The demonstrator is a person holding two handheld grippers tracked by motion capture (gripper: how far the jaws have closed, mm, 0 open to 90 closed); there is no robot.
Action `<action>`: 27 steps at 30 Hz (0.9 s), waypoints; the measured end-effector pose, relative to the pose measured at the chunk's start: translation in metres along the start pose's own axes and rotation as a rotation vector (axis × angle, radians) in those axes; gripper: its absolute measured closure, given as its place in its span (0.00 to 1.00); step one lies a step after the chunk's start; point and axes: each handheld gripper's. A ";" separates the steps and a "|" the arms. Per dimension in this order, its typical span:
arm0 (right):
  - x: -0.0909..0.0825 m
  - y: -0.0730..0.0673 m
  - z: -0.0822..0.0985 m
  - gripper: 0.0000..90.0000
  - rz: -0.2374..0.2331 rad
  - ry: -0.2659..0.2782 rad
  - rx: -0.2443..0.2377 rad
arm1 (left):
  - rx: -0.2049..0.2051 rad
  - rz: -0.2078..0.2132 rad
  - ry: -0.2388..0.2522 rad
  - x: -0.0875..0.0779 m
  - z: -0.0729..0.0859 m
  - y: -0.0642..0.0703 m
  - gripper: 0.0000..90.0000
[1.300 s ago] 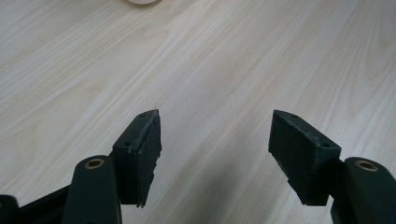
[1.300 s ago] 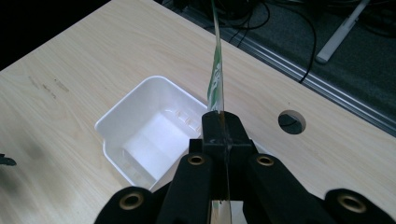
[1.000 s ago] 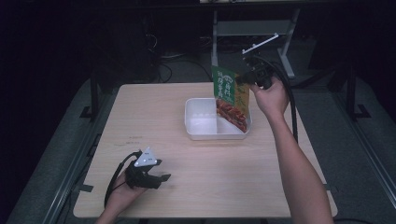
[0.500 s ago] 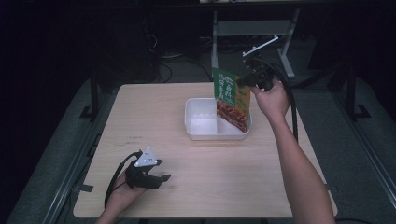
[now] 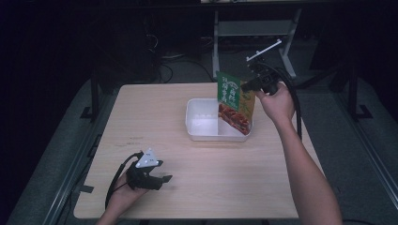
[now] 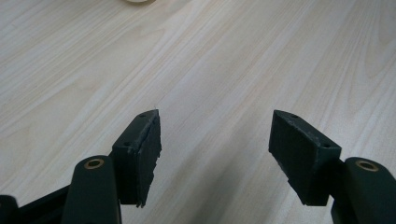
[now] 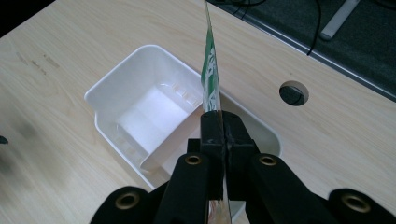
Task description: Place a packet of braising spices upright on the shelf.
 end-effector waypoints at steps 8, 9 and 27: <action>-0.003 0.004 0.011 0.99 -0.006 0.004 0.015 | 0.001 0.000 -0.001 0.000 0.000 0.000 0.38; -0.004 0.005 0.013 0.99 -0.006 0.001 0.021 | 0.001 -0.001 -0.001 0.000 0.000 0.000 0.38; -0.011 0.015 0.026 0.88 -0.019 0.015 0.054 | -0.001 -0.001 0.000 0.001 0.000 0.001 0.37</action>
Point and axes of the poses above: each handheld gripper's, and its own axes: x roughly forward along the jaws, z roughly out of its underside, y roughly to its right, and after that the axes turned 8 degrees about y, right-handed
